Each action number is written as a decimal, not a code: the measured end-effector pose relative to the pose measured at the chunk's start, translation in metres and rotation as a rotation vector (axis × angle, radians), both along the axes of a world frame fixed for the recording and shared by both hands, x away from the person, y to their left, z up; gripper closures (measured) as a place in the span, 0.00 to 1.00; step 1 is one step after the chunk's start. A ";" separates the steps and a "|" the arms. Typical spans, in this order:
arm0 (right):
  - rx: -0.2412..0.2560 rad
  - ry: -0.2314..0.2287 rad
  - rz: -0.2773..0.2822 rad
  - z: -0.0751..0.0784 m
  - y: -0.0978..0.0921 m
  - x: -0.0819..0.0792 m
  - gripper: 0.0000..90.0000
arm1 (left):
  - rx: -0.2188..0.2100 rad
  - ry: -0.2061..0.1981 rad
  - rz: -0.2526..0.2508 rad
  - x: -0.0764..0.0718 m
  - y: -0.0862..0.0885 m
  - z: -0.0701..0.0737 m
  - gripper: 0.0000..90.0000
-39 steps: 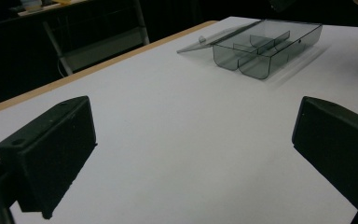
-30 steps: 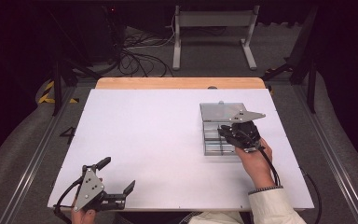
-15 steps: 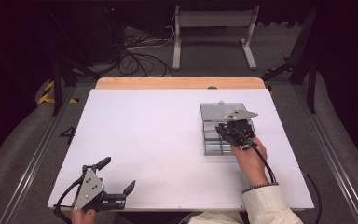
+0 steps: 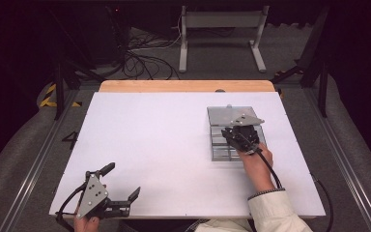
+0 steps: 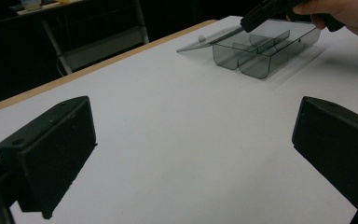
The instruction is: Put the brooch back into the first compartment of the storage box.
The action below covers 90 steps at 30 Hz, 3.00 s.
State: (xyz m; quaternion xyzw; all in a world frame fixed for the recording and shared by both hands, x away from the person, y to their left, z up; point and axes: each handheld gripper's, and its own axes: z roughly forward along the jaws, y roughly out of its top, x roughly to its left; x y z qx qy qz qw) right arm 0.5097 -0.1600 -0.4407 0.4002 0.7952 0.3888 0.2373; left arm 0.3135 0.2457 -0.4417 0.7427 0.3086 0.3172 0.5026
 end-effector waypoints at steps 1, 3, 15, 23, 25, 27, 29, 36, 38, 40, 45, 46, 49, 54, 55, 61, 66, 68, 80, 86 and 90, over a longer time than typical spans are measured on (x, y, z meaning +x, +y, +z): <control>0.001 -0.003 -0.001 -0.001 0.000 0.000 0.87 | 0.000 0.000 0.000 0.000 0.000 0.000 0.00; 0.006 0.000 -0.005 -0.002 0.000 0.001 0.87 | -0.001 0.002 0.000 0.000 0.000 0.000 0.00; 0.024 0.038 -0.017 -0.009 -0.001 0.005 0.87 | 0.000 0.001 0.000 0.000 0.000 0.000 0.00; 0.041 0.075 -0.020 -0.012 -0.002 0.008 0.86 | 0.006 -0.001 -0.002 0.000 0.000 0.000 0.00; 0.043 0.078 -0.019 -0.012 -0.002 0.008 0.86 | 0.007 -0.002 -0.003 0.000 0.000 0.000 0.00; 0.047 0.082 -0.018 -0.012 -0.002 0.009 0.86 | 0.006 -0.002 -0.003 0.000 0.000 0.000 0.00; 0.046 0.088 -0.014 -0.013 -0.002 0.009 0.86 | 0.001 0.001 -0.002 0.000 0.000 0.000 0.00; 0.054 0.094 -0.003 -0.014 -0.001 0.010 0.82 | 0.003 0.001 -0.003 0.000 0.000 0.000 0.00; 0.057 0.094 0.001 -0.013 -0.002 0.009 0.80 | 0.001 0.001 -0.002 0.000 0.000 0.000 0.00; 0.059 0.096 0.002 -0.012 -0.003 0.009 0.78 | 0.001 0.001 -0.003 0.000 0.000 0.000 0.00; 0.072 0.103 0.006 -0.010 -0.005 0.009 0.74 | 0.002 -0.004 -0.002 0.000 0.000 0.000 0.00; 0.074 0.103 0.010 -0.009 -0.006 0.008 0.72 | 0.001 -0.002 -0.002 0.000 0.000 0.000 0.00; 0.073 0.095 0.017 -0.007 -0.006 0.007 0.67 | 0.001 -0.002 -0.003 0.000 0.000 0.000 0.00; 0.070 0.064 0.036 0.000 -0.008 0.002 0.55 | 0.000 -0.001 -0.003 0.000 0.000 0.000 0.00; 0.067 0.055 0.041 0.002 -0.009 0.001 0.52 | 0.000 -0.002 -0.003 0.000 0.000 0.000 0.00; 0.106 0.027 0.100 0.013 -0.011 -0.008 0.37 | 0.001 -0.001 -0.003 0.000 0.000 0.000 0.00; 0.111 -0.004 0.120 0.021 -0.011 -0.016 0.30 | -0.001 -0.001 -0.003 0.000 0.000 0.000 0.00; 0.125 -0.011 0.128 0.024 -0.011 -0.018 0.27 | -0.002 -0.001 -0.003 0.000 0.000 0.000 0.00; 0.150 -0.045 0.146 0.034 -0.016 -0.029 0.21 | 0.000 0.001 -0.003 0.000 0.001 0.000 0.00; 0.152 -0.053 0.152 0.035 -0.016 -0.031 0.19 | -0.001 -0.005 -0.003 0.000 0.001 0.001 0.00; 0.157 -0.063 0.172 0.038 -0.017 -0.034 0.13 | -0.004 0.000 -0.004 0.000 0.001 0.000 0.00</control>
